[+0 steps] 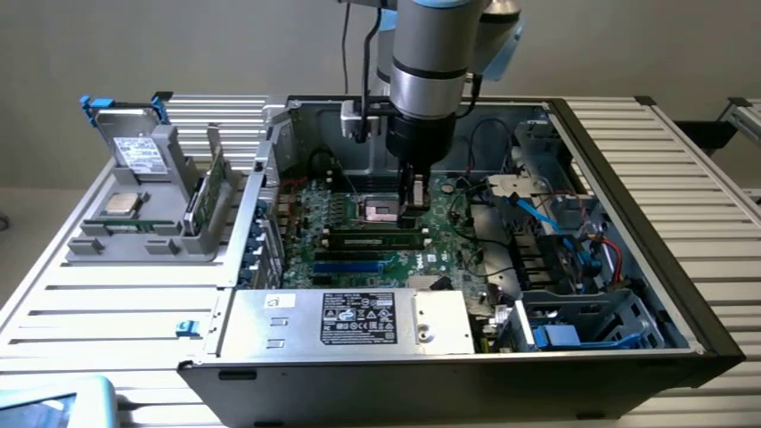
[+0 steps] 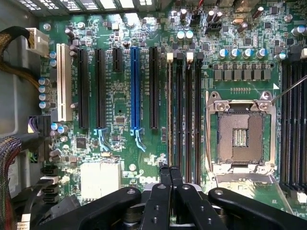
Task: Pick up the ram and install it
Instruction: 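Press down the ram until it locks into place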
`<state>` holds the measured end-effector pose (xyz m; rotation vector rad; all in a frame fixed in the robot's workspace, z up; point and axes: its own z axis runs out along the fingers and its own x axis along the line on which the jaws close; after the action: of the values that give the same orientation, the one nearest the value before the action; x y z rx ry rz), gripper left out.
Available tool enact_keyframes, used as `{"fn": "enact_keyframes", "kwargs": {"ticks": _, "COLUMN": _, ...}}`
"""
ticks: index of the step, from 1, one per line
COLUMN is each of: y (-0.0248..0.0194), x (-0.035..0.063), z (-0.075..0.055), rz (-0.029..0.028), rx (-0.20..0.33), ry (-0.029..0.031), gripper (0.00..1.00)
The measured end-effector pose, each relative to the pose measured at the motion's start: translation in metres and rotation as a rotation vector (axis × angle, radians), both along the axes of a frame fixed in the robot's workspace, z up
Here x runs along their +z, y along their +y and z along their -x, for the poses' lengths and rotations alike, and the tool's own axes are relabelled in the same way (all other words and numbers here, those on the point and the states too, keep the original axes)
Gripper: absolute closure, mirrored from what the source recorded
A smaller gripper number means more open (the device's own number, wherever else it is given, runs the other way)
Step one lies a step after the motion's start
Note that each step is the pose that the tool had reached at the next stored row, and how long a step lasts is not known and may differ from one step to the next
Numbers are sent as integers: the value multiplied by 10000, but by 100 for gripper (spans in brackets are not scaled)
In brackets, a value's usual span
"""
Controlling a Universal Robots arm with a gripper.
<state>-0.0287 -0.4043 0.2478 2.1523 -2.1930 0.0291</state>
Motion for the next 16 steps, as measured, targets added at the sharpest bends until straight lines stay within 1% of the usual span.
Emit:
{"fn": "enact_keyframes", "kwargs": {"ticks": 3, "y": 9, "x": -44, "z": 6, "rz": 4, "rx": 1, "ry": -36, "gripper": 89}}
{"fn": "enact_keyframes", "kwargs": {"ticks": 7, "y": 33, "x": -96, "z": 17, "rz": 14, "rx": 1, "ry": -68, "gripper": 89}}
{"fn": "enact_keyframes", "kwargs": {"ticks": 16, "y": 33, "x": -150, "z": 25, "rz": 60, "rx": 1, "ry": -122, "gripper": 89}}
